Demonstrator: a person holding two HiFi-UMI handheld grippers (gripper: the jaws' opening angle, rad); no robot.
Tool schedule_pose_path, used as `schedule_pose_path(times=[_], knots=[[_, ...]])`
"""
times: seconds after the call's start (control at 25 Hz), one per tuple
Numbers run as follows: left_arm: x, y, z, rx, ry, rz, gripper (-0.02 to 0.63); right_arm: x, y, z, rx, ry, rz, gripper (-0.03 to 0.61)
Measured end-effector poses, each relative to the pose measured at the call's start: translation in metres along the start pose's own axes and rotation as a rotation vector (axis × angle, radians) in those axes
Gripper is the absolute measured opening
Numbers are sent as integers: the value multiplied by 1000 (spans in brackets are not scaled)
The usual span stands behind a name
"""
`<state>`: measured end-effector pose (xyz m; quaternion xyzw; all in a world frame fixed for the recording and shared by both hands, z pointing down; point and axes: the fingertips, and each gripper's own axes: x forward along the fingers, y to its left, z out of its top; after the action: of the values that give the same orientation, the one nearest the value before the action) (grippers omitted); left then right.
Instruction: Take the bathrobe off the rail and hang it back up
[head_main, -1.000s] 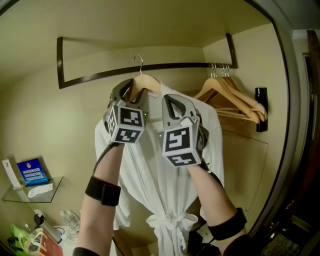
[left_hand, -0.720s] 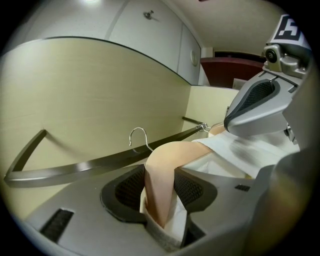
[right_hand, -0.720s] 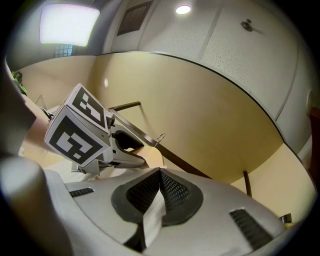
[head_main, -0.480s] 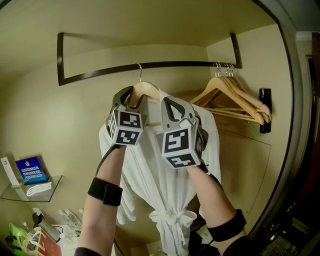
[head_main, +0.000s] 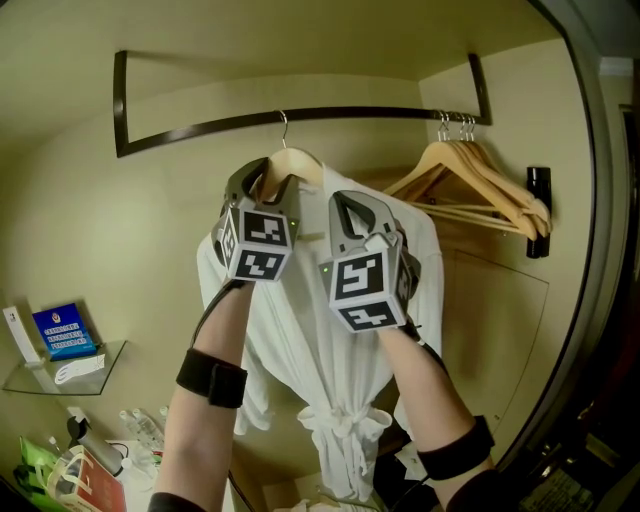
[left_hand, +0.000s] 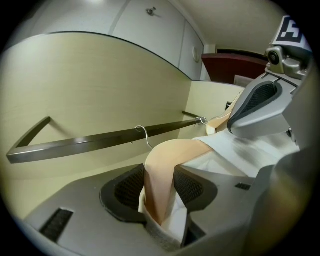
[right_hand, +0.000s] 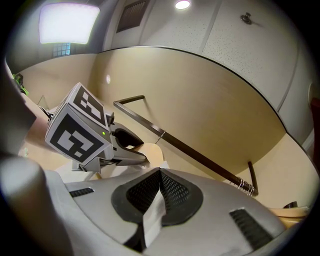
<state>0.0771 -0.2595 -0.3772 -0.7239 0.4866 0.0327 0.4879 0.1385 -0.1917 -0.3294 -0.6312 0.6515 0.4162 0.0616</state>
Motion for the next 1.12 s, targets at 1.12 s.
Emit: schedule_pose_path(times=[1.12], knots=[[-281,-96,-143,-391,382,-23,0,-153,126,-111,261,193,267,23]])
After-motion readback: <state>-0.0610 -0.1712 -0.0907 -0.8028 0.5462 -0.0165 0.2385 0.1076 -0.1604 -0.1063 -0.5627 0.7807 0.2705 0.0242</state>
